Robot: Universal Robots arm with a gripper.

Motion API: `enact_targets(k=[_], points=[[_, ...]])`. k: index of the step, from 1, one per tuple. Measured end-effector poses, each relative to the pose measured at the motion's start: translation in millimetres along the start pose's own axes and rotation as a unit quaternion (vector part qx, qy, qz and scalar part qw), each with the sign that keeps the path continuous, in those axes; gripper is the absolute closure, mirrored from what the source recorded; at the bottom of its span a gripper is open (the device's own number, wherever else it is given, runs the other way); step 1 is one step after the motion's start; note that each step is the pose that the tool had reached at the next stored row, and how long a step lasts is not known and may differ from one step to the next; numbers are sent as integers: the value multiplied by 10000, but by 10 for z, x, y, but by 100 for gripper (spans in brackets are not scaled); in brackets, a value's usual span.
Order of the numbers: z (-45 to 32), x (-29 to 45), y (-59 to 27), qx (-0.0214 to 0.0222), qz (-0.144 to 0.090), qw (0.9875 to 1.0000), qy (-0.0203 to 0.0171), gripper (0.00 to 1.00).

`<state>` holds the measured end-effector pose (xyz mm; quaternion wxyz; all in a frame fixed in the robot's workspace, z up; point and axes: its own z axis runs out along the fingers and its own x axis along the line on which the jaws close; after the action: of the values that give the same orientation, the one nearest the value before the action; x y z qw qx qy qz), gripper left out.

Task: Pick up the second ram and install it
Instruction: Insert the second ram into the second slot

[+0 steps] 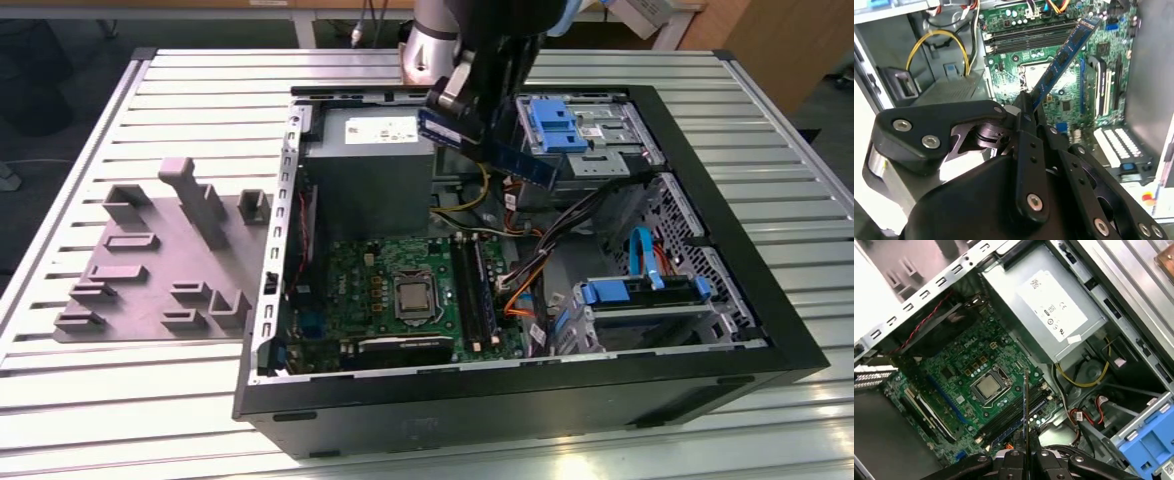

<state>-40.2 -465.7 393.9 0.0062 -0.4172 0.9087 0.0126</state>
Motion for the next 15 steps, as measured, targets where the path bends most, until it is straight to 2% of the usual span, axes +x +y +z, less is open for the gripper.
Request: enact_targets(k=[4,8,12,15], points=[[18,0,0,10,365,9993,-5,86],[38,1,-1,18,724,9974,-10,86],[59,1,-1,27,1090,9940,-16,86],[75,2,-1,33,1363,9907,-20,86]])
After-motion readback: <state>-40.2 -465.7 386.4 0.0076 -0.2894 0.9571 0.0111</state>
